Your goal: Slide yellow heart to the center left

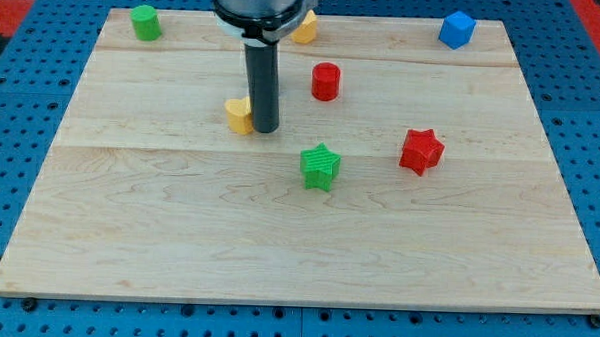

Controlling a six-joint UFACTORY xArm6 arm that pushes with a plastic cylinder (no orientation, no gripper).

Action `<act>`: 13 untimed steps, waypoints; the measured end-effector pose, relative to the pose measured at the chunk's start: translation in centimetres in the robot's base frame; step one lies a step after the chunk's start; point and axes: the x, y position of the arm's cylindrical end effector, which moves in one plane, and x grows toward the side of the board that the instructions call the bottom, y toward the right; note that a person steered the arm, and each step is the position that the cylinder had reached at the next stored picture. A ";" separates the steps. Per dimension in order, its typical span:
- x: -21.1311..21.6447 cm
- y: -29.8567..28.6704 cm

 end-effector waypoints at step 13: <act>-1.6 -9.9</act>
